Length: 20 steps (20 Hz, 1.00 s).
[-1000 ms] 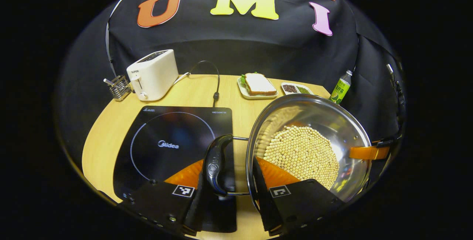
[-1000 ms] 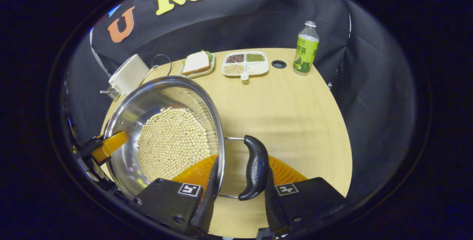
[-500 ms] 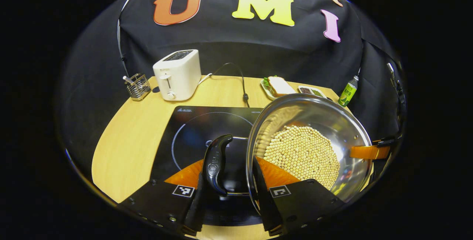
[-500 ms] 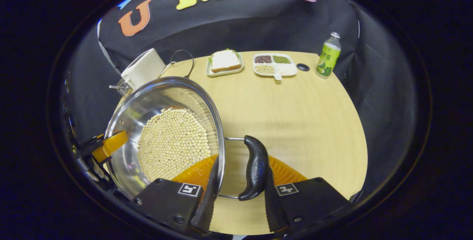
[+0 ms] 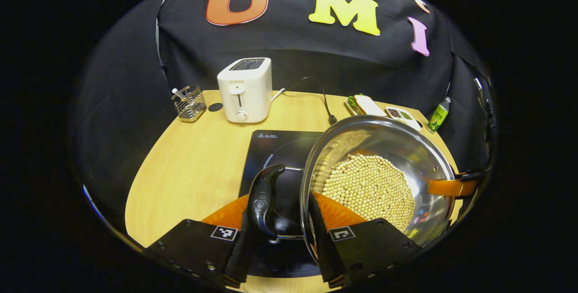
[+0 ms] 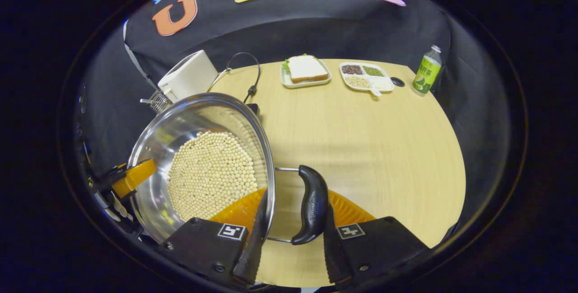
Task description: First push the handle of the pot to place it horizontally, then grasp the pot with both hands and set it on the induction cooktop.
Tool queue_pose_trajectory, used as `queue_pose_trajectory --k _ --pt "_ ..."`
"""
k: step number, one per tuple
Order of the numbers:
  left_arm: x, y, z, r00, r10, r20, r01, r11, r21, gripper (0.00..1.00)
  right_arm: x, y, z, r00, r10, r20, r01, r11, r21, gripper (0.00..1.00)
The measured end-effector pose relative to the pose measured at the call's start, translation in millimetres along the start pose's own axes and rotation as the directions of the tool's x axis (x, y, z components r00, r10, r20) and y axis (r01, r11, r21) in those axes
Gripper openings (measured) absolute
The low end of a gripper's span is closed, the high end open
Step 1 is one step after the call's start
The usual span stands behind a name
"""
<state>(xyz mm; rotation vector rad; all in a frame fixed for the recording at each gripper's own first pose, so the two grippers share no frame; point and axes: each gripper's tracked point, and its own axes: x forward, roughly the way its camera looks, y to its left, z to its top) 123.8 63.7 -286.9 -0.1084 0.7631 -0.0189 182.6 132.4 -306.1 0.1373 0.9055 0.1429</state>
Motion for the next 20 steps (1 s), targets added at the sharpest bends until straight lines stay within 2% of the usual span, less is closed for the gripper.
queue_pose_trajectory --k 10,20 --pt "29 63 14 0.999 0.034 0.0 -0.034 0.999 -0.009 0.58 37 63 20 1.0 0.003 -0.013 -0.003 1.0 -0.012 0.58" --pt "48 57 15 1.0 0.012 -0.009 -0.012 1.0 0.002 0.58 47 56 20 0.999 -0.02 -0.029 0.021 1.0 0.016 0.57"
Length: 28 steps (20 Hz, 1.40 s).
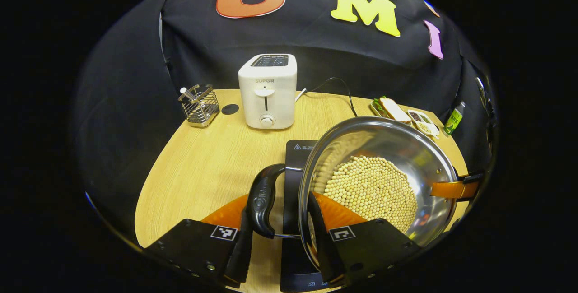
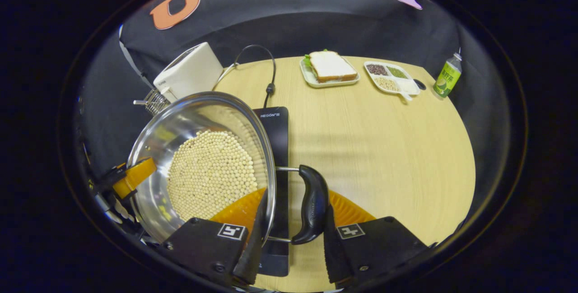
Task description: First push the handle of the pot to place it horizontally, then grasp the pot with both hands and set it on the induction cooktop.
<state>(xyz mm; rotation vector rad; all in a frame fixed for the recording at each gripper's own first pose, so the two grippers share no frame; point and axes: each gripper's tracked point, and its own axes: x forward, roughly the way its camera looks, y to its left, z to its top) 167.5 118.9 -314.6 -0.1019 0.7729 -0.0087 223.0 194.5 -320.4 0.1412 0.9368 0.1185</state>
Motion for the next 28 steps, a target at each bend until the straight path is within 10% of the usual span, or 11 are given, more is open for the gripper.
queue_pose_trajectory --k 21,28 --pt "7 2 -10 1.0 -0.018 -0.015 0.017 1.0 -0.015 0.53 3 -5 -3 0.999 -0.023 0.029 0.023 1.0 0.004 0.61" --pt "-26 20 29 0.984 0.093 0.155 -0.103 0.993 0.057 0.98 -1 -11 8 0.994 -0.043 0.099 0.045 0.999 -0.016 0.77"
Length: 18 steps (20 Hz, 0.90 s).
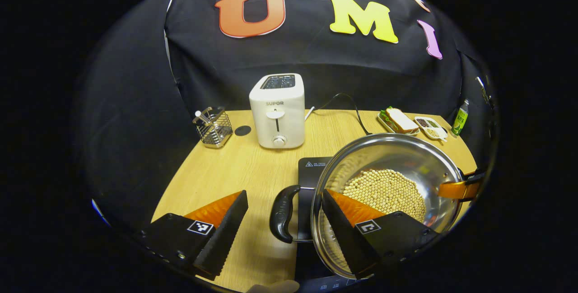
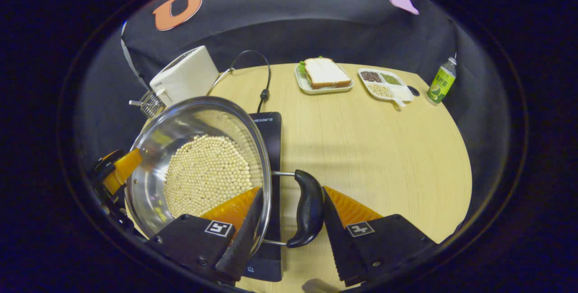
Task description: First push the handle of the pot to place it horizontally, then grasp the pot with both hands and set it on the induction cooktop.
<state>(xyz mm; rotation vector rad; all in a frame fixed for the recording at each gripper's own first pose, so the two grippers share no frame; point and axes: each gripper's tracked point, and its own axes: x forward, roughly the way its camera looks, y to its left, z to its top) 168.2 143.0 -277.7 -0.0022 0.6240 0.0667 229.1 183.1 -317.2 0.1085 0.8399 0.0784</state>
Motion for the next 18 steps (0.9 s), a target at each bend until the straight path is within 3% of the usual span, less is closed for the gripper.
queue_pose_trajectory --k 3,10,13,18 --pt "-11 7 9 0.999 0.03 0.042 -0.031 1.0 0.007 0.97 -13 -4 14 0.998 0.005 0.065 -0.002 0.999 -0.043 0.84" --pt "-61 -1 20 0.993 0.065 0.094 -0.063 0.998 -0.015 0.97 -66 -15 30 0.98 0.067 0.186 -0.031 0.982 -0.188 0.84" --pt "-92 -20 29 0.989 0.069 0.133 -0.069 0.998 -0.004 0.97 -99 -37 38 0.963 0.062 0.261 0.001 0.972 -0.235 0.84" --pt "-164 -82 61 0.966 0.057 0.252 -0.063 0.998 0.017 0.97 -168 -74 44 0.925 0.108 0.365 -0.003 0.961 -0.276 0.83"
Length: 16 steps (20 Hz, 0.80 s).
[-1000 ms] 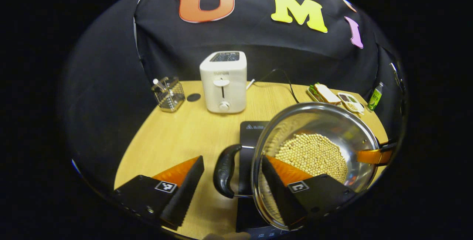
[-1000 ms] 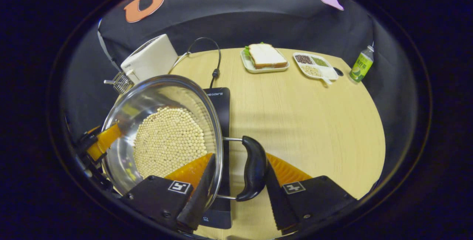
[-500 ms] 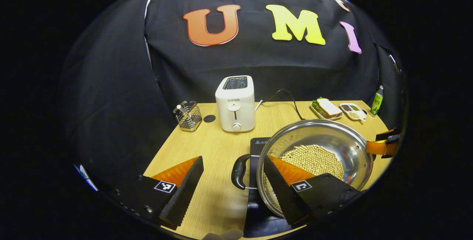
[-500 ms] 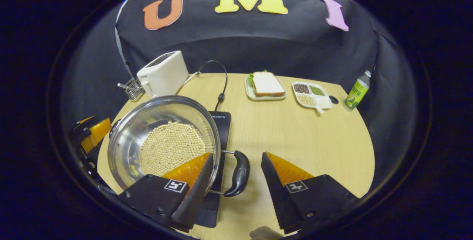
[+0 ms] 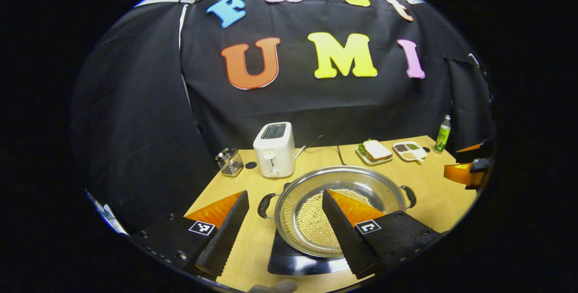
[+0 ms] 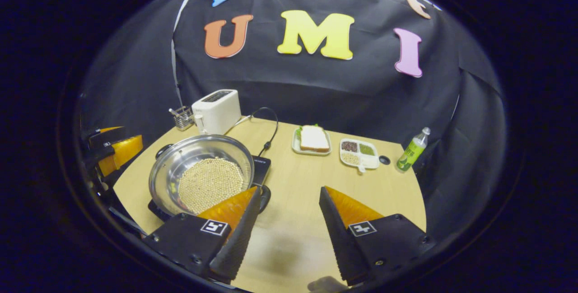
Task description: First push the handle of the pot to place it horizontally, then grasp the pot with both hands and set it on the induction cooktop.
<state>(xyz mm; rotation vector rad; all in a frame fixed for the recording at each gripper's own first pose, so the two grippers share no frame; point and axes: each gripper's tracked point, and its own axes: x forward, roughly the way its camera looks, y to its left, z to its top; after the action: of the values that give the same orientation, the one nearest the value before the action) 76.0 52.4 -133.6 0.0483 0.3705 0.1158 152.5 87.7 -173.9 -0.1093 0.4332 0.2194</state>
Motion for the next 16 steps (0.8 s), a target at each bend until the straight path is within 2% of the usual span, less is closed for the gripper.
queue_pose_trajectory --k 3,7,8,9,12,16 --pt "-36 -36 32 0.997 -0.002 0.071 0.003 1.0 -0.013 0.97 -47 -30 14 0.997 0.003 0.077 -0.002 1.0 -0.007 0.84" --pt "-82 -88 72 0.987 -0.013 0.158 0.022 0.998 -0.055 0.96 -114 -87 37 0.978 -0.046 0.204 0.043 0.999 0.023 0.85" --pt "-93 -99 83 0.982 -0.012 0.189 0.021 0.999 -0.046 0.97 -131 -100 45 0.97 -0.053 0.235 0.045 0.998 0.039 0.88" --pt "-104 -109 94 0.976 -0.011 0.219 0.02 0.999 -0.038 0.97 -145 -113 50 0.962 -0.063 0.264 0.052 0.997 0.049 1.0" --pt "-133 -141 126 0.956 -0.026 0.294 0.041 0.998 -0.044 0.96 -187 -157 62 0.939 -0.099 0.329 0.074 0.994 0.086 1.0" --pt "-155 -170 155 0.932 -0.042 0.361 0.057 0.998 -0.032 0.96 -221 -201 67 0.914 -0.139 0.38 0.092 0.986 0.14 1.0"
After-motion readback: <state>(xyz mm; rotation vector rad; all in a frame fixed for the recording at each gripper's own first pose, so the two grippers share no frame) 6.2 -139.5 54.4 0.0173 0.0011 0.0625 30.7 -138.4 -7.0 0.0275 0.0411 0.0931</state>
